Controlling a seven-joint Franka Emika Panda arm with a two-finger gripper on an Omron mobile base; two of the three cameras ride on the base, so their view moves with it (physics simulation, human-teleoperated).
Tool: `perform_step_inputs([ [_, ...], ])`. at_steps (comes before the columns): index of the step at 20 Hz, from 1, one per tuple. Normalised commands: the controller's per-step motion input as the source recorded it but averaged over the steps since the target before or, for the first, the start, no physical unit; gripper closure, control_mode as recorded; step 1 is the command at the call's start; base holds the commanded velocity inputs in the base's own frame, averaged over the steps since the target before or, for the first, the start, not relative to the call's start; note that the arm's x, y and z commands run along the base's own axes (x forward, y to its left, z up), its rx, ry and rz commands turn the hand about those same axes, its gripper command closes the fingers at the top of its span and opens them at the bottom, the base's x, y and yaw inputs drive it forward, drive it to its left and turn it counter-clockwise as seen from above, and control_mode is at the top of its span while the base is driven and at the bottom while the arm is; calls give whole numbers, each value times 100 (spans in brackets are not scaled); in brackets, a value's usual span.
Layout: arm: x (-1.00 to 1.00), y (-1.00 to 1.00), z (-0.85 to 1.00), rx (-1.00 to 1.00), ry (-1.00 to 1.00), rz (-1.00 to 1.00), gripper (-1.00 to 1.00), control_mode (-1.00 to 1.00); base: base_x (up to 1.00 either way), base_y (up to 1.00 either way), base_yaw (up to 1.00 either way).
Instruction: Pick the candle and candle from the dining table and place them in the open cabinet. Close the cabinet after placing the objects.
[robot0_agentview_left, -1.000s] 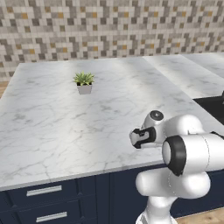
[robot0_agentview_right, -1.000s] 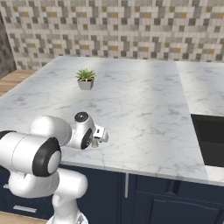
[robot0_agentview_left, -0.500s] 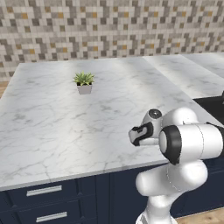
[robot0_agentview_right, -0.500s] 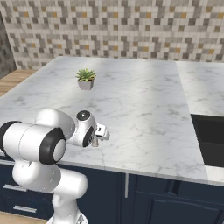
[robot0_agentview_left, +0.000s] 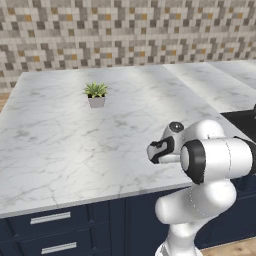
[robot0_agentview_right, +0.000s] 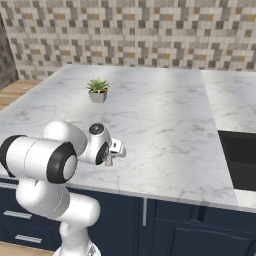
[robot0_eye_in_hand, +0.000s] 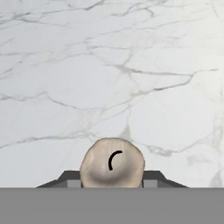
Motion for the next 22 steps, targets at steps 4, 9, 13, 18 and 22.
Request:
perform_step_inputs([
  [4, -1, -1, 0, 0, 0, 0, 100, -100, 0, 0, 0],
  [9, -22, -3, 8, 0, -2, 0, 100, -100, 0, 0, 0],
  [13, -36, 0, 34, 0, -7, 0, 100, -100, 0, 0, 0],
  [18, -27, 1, 54, 0, -13, 0, 100, -100, 0, 0, 0],
  [22, -38, 8, 48, 0, -18, 0, 100, -100, 0, 0, 0],
])
